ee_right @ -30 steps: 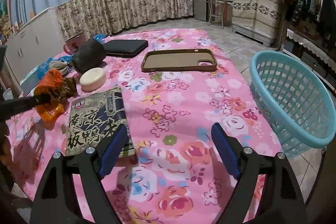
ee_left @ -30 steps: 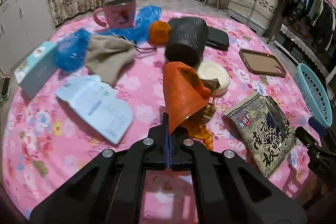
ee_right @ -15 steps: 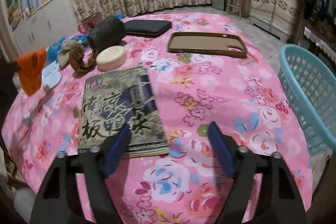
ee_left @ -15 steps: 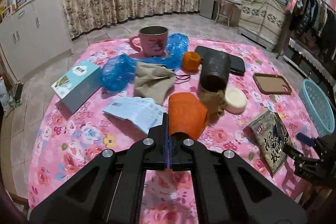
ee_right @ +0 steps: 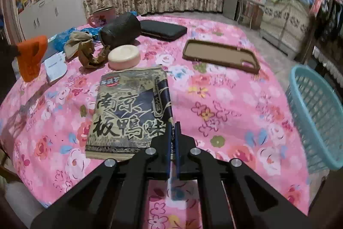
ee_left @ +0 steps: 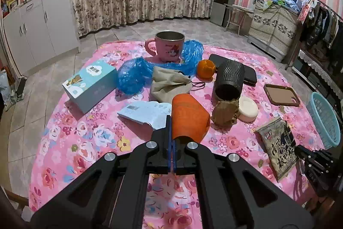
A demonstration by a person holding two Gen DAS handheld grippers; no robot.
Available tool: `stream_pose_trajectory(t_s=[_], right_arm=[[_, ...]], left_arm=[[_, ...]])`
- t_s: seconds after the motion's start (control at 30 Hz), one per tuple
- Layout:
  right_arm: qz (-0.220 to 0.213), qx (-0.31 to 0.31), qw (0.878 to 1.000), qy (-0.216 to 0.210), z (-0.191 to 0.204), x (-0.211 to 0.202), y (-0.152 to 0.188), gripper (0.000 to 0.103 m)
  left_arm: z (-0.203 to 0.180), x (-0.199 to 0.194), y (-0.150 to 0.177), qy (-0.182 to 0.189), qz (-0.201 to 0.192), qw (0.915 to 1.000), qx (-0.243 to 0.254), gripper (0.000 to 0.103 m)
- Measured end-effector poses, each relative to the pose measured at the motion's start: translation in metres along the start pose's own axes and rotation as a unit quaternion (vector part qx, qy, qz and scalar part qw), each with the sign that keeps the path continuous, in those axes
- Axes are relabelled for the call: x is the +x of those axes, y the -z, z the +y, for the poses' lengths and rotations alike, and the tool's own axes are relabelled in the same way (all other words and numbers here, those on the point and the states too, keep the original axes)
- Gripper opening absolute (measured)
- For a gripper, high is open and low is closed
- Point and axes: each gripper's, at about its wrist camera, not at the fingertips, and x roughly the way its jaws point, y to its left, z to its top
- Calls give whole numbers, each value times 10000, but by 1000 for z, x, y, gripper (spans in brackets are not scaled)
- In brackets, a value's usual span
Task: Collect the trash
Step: 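Grasp the book edge with the right tool and lift it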
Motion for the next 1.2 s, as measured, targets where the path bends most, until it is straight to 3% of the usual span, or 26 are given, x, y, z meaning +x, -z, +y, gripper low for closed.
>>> stream_pose_trajectory(t_s=[0.5, 1.2], right_arm=[[-807, 293, 9957, 362, -45, -45, -47, 2], [-1099, 515, 9925, 168, -61, -59, -53, 2]], left_arm=[[-7, -11, -14, 65, -208, 9998, 1, 0], [-28, -19, -26, 109, -350, 9993, 115, 0]])
